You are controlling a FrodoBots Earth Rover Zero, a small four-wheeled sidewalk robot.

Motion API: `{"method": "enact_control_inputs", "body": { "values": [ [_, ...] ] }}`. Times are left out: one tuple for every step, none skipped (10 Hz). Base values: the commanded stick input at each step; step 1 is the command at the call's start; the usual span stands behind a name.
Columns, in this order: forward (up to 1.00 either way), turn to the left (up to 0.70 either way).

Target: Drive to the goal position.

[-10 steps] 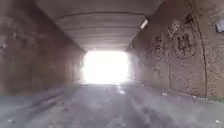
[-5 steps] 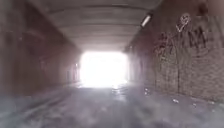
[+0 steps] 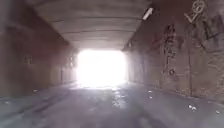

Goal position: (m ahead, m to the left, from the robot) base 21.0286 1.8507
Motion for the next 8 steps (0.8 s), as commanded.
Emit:
{"method": "enact_control_inputs", "body": {
  "values": [
    [1.00, 0.01],
    [1.00, 0.01],
    [1.00, 0.01],
    [1.00, 0.01],
    [1.00, 0.01],
    [1.00, 0.01],
    [1.00, 0.01],
    [1.00, 0.01]
  ]
}}
